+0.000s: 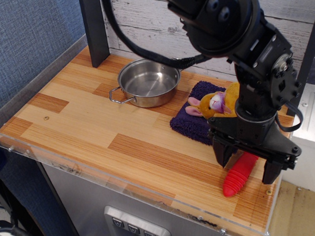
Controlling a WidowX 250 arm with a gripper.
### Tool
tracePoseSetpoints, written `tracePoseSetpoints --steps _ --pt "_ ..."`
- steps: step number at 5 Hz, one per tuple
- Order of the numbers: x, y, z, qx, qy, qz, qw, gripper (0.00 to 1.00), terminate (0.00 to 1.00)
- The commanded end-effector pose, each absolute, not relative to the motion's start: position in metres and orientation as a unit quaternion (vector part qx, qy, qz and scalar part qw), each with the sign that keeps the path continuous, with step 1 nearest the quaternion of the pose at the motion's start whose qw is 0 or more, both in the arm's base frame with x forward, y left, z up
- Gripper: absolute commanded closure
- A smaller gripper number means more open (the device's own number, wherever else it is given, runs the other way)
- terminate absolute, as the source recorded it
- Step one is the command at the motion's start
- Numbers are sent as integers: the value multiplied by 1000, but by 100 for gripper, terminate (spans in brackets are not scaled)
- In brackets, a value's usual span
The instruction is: Put the spoon on the left side of the pot
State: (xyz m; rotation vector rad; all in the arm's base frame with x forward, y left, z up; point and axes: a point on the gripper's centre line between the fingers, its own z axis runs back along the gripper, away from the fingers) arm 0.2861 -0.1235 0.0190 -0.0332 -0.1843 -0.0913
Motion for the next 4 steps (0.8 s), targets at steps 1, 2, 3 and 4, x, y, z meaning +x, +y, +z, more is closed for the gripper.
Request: tracePoseSetpoints --steps 1,2,3,4 --pt "294 -127 28 -14 -115 -47 992 100 0" --pt "295 -127 30 -14 -115 -45 992 100 0" --pt "294 -125 31 -15 -113 -44 992 100 0" --pt "294 -129 42 -24 -116 -46 992 100 0"
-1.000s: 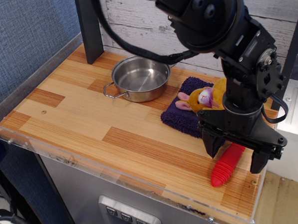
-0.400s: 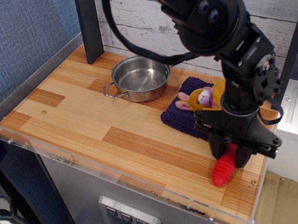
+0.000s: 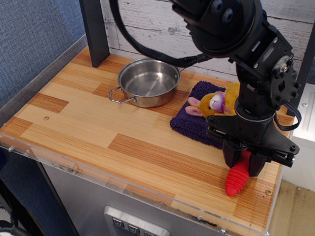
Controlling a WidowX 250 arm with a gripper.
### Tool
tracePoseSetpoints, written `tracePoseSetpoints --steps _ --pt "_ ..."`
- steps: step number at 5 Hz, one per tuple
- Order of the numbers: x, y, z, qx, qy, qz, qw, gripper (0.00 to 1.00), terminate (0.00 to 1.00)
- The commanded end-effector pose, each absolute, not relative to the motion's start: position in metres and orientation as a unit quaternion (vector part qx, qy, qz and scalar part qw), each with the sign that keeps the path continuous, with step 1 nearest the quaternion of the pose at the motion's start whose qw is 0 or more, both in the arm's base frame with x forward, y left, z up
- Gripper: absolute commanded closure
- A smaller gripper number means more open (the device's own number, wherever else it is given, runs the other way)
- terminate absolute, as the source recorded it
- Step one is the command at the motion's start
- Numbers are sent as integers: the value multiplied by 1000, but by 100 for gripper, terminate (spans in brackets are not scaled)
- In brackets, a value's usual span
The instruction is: Put the spoon on the left side of the pot
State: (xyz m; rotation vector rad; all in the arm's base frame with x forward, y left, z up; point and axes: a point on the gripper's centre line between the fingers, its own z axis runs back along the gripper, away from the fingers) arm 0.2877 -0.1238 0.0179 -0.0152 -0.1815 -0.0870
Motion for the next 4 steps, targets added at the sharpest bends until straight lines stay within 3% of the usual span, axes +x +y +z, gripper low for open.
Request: tracePoseSetpoints --steps 1,4 --pt "296 -133 59 -39 -128 -50 990 100 0" --pt "297 -112 139 -80 -193 -36 977 100 0"
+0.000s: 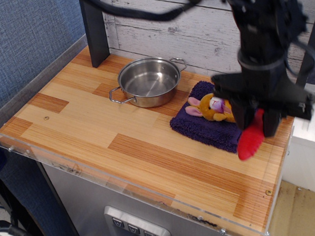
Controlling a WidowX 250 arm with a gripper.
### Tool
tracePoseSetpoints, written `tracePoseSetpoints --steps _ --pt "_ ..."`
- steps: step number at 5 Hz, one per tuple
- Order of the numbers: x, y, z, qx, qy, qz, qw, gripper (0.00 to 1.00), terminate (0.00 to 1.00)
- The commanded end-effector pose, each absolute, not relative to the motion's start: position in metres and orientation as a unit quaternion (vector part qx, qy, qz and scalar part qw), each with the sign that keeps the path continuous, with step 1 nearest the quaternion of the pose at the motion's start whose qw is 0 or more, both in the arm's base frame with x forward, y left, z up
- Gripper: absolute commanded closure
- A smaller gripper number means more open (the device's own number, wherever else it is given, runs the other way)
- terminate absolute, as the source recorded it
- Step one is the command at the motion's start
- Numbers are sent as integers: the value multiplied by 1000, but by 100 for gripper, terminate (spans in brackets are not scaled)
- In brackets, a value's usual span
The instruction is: Put the spoon on the left side of the pot
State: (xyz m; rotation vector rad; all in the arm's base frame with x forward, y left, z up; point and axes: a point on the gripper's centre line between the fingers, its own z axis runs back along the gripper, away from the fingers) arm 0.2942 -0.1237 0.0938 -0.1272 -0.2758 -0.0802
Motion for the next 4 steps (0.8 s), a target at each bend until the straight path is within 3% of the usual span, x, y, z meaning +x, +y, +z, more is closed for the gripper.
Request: tracePoseSetpoints --steps 1,4 --pt "295 -89 160 -78 -211 -26 974 100 0" --pt "324 12 182 -27 -238 44 970 100 0"
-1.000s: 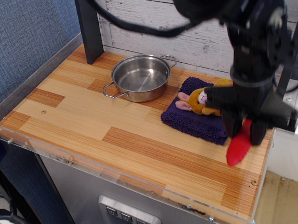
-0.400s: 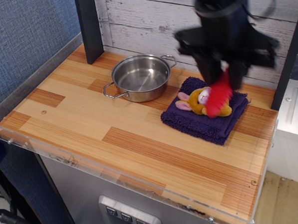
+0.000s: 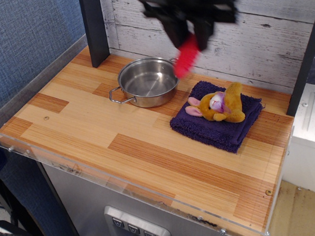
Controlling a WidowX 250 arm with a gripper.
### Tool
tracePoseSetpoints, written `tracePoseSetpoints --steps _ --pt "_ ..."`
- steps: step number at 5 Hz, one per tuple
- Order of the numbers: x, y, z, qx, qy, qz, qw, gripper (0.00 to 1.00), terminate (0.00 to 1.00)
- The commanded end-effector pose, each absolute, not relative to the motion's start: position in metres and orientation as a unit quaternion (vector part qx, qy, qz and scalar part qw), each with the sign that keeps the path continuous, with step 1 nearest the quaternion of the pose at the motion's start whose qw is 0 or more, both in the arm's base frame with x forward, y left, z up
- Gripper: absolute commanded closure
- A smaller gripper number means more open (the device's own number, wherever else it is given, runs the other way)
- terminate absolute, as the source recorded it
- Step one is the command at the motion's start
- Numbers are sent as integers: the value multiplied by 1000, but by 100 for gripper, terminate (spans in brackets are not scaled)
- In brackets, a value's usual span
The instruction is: Put the spoon on the left side of the pot
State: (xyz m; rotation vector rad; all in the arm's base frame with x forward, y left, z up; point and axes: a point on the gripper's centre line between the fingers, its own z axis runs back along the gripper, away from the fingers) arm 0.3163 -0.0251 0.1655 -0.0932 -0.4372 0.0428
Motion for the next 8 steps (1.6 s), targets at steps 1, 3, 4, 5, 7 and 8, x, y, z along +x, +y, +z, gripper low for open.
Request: tracePoseSetpoints --steps 1,3,4,5,7,8 --pt "325 52 182 -18 -233 83 969 100 0" --pt "308 110 167 4 -202 147 968 100 0" --pt "295 136 155 25 -188 175 966 100 0" --pt "290 147 138 35 -167 183 968 100 0" --pt "295 170 114 57 -134 193 970 100 0" --pt "304 168 102 61 -122 194 971 100 0"
